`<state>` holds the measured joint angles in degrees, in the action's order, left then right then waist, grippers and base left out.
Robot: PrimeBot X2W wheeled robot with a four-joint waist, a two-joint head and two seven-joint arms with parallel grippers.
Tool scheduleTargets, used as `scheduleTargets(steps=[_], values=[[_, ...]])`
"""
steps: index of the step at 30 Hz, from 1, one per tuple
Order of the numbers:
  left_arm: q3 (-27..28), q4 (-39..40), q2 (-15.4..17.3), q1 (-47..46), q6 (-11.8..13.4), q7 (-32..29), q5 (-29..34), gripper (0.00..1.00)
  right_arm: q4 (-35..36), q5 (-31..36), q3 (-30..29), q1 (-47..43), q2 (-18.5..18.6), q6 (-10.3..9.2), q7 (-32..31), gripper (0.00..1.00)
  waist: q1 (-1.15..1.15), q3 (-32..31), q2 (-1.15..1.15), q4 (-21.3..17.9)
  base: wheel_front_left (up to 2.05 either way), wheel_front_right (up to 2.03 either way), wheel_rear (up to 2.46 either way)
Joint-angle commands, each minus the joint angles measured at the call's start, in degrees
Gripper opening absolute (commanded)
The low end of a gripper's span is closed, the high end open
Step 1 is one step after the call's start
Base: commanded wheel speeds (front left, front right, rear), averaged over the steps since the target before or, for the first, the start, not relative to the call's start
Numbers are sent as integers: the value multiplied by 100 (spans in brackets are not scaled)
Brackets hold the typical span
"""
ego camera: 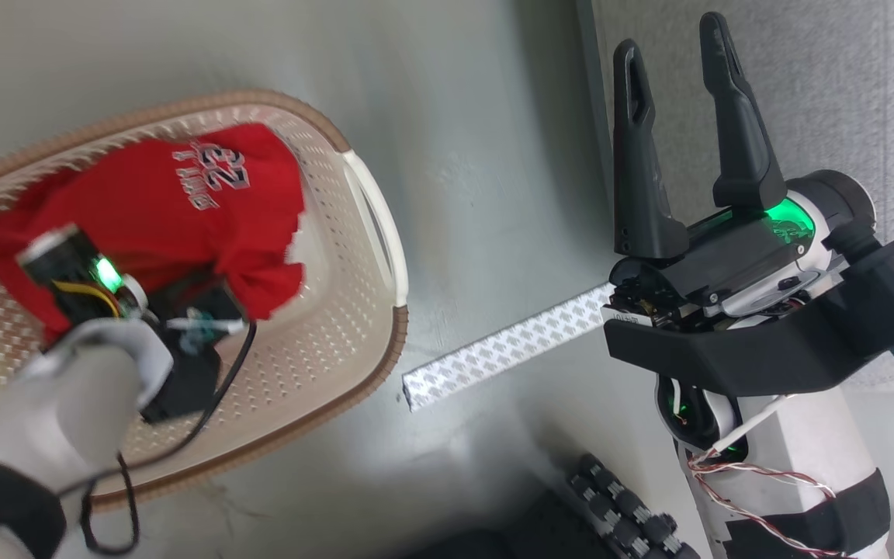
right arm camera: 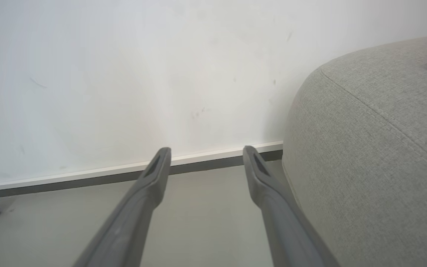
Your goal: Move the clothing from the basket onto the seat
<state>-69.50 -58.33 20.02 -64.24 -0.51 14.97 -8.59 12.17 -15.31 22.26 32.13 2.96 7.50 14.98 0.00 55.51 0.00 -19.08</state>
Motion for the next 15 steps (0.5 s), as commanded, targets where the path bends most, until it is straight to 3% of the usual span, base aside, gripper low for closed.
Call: scheduleTargets(steps=[1,15], values=[[15,-11,112,153,33,32,-52,0,-12,33,-10,-57,-11,-2,25,100,0,-324,0,193,0,0,0],[1372,1863,361,1803,704,32,-973,0,-720,215,-125,-704,-4,-2,25,100,0,-2267,0,729,0,0,0]])
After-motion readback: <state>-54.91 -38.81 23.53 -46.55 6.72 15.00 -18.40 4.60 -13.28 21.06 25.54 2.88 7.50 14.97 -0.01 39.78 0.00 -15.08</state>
